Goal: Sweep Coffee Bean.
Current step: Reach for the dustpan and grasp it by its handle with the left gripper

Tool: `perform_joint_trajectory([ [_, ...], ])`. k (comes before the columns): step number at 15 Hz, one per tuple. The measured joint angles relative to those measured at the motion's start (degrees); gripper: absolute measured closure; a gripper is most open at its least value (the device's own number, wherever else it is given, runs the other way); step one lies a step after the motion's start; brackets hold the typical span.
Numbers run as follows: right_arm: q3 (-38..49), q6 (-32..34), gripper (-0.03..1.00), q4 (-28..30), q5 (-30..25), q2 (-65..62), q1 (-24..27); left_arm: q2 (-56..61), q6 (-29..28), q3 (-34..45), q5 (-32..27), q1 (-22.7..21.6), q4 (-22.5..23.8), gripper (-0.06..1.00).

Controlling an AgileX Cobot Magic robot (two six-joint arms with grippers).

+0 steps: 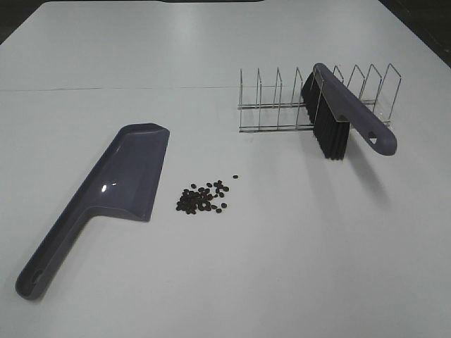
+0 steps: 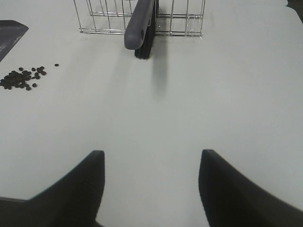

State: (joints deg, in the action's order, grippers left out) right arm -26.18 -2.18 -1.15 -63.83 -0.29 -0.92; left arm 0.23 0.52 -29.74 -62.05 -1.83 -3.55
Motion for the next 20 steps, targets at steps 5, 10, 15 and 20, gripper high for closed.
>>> perform_joint_trajectory([
  [5,0.0,0.0,0.43,0.0,0.0,0.0,0.0,0.0,0.0,0.0,0.0,0.0,0.0,-0.05],
  [10,0.0,0.0,0.43,0.0,0.0,0.0,0.0,0.0,-0.17,0.0,0.0,0.0,0.0,-0.05],
  [15,0.0,0.0,0.43,0.0,0.0,0.0,0.0,0.0,-0.17,0.0,0.0,0.0,0.0,-0.05],
  [20,0.0,0.0,0.43,0.0,0.0,0.0,0.0,0.0,-0.17,0.0,0.0,0.0,0.0,-0.05],
])
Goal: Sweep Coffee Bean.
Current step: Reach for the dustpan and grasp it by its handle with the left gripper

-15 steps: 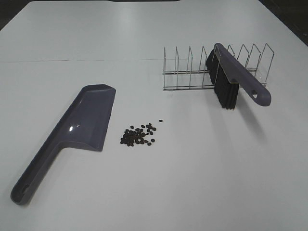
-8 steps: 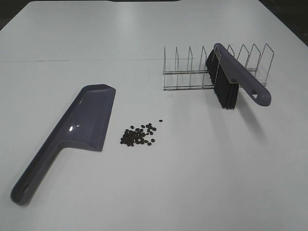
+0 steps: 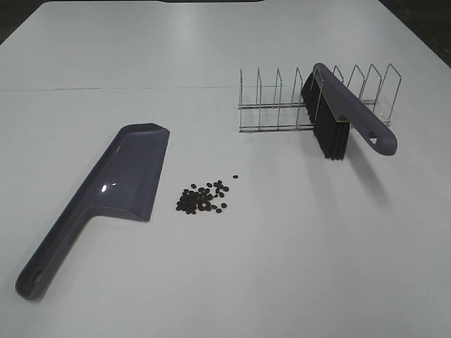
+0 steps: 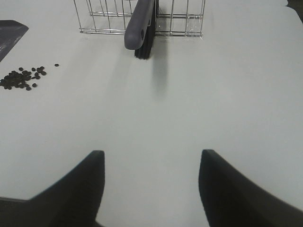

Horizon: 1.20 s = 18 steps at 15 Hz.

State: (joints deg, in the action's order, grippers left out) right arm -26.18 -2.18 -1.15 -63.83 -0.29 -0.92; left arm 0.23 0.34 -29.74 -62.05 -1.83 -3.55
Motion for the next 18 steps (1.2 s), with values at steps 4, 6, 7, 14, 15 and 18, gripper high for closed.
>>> perform_joint_trajectory([
  [4,0.0,0.0,0.43,0.0,0.0,0.0,0.0,0.0,0.0,0.0,0.0,0.0,0.0,-0.05],
  [6,0.0,0.0,0.43,0.0,0.0,0.0,0.0,0.0,0.0,0.0,0.0,0.0,0.0,-0.05],
  [7,0.0,0.0,0.43,0.0,0.0,0.0,0.0,0.0,0.0,0.0,0.0,0.0,0.0,-0.05],
  [14,0.0,0.0,0.43,0.0,0.0,0.0,0.0,0.0,0.0,0.0,0.0,0.0,0.0,-0.05],
  [15,0.0,0.0,0.43,0.0,0.0,0.0,0.0,0.0,0.0,0.0,0.0,0.0,0.0,-0.05],
  [18,0.0,0.0,0.43,0.0,0.0,0.0,0.0,0.0,0.0,0.0,0.0,0.0,0.0,-0.05],
])
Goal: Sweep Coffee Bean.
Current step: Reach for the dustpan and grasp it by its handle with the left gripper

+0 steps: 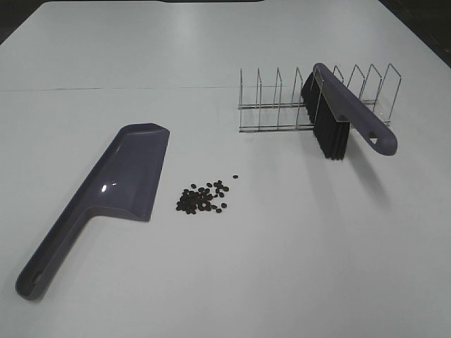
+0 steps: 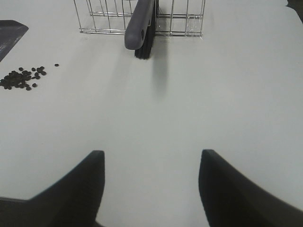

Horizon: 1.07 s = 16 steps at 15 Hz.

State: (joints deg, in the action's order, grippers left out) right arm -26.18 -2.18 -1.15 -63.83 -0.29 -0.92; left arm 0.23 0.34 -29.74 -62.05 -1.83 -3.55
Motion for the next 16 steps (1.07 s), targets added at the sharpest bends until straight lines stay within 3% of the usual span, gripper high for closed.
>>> perform_joint_trajectory([
  [16,0.0,0.0,0.43,0.0,0.0,0.0,0.0,0.0,0.0,0.0,0.0,0.0,0.06,-0.05],
])
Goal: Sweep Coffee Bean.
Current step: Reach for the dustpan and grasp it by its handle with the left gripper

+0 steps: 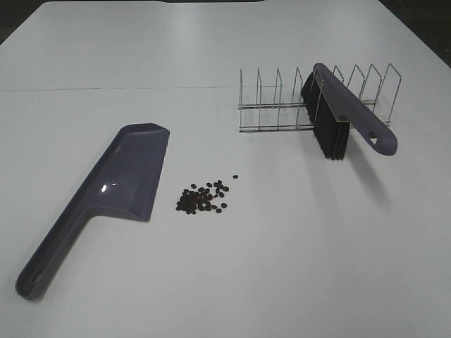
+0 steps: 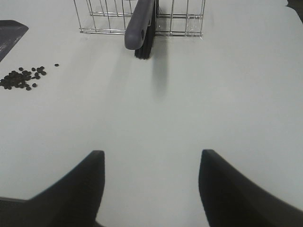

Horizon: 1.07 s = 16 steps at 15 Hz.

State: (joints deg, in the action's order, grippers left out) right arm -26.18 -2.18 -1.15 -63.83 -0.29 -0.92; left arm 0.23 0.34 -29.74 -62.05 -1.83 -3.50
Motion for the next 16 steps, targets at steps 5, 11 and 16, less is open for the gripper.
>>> perform_joint_trajectory([
  [5,0.0,0.0,0.43,0.0,0.0,0.0,0.0,-9.0,0.0,-4.01,-5.96,0.0,0.86,-0.05],
  [11,0.0,0.0,0.43,0.0,0.0,0.0,0.0,-37.18,1.49,-17.42,-7.79,0.0,1.95,-0.05],
  [16,0.0,0.0,0.43,0.0,0.0,0.0,0.0,-56.89,3.04,-19.77,-5.61,4.13,5.73,-0.05],
])
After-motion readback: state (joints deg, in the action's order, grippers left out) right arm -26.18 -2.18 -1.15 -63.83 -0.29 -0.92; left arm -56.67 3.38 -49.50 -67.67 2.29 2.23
